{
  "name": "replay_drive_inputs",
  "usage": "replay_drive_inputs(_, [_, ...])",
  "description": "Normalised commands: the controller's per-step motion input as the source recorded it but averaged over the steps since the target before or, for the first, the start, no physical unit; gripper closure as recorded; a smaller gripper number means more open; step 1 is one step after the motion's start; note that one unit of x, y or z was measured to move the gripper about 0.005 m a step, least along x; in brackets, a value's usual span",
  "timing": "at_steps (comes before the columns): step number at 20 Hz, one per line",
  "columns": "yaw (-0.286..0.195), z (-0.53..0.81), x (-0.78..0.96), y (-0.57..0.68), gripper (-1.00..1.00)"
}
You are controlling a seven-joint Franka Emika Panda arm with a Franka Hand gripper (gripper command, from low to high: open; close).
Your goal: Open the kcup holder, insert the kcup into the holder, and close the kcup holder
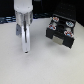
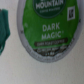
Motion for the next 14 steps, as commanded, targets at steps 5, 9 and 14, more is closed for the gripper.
replay_drive_inputs(5, [-0.079,-0.06,-0.01,-0.03,1.00])
replay_drive_inputs(9, [-0.044,-0.01,-0.12,-0.05,1.00])
replay_drive_inputs(14, [-0.055,0.00,0.01,0.00,1.00])
